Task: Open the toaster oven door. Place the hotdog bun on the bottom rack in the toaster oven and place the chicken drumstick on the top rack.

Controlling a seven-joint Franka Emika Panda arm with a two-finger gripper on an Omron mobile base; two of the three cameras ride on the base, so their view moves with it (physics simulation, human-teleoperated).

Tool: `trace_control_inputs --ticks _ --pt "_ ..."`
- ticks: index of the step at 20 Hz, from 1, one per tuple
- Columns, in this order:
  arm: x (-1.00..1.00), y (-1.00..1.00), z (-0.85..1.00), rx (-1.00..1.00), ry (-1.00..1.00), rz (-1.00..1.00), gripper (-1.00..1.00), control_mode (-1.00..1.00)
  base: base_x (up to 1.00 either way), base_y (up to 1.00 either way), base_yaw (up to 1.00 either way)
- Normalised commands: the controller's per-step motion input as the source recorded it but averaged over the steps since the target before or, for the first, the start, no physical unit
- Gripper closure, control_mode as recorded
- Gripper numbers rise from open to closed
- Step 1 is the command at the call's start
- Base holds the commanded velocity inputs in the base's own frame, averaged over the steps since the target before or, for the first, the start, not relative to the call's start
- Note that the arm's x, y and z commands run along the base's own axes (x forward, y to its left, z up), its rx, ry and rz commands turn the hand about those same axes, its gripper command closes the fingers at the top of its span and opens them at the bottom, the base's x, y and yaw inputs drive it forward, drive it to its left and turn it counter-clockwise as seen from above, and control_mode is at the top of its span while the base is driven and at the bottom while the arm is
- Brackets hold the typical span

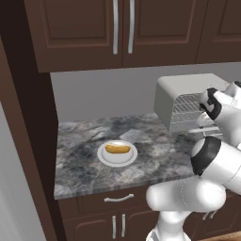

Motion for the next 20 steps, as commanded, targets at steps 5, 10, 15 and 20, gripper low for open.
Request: trace_control_inputs --ticks 5,10,15,20 --pt "-0.56 0.05 -0.99 0.00 0.18 -0.07 -1.00 -1.00 0.00 0.00 0.00" --pt "-0.56 0.08 -1.00 0.01 0.07 -0.09 -1.00 -1.00 0.00 0.00 0.00" --pt "-0.32 0.08 -0.46 0.06 0.00 -0.06 -1.00 -1.00 0.00 0.00 0.00" --pt "0.08 0.00 0.75 0.06 0.02 -0.01 -1.00 -1.00 0.00 0.00 0.00"
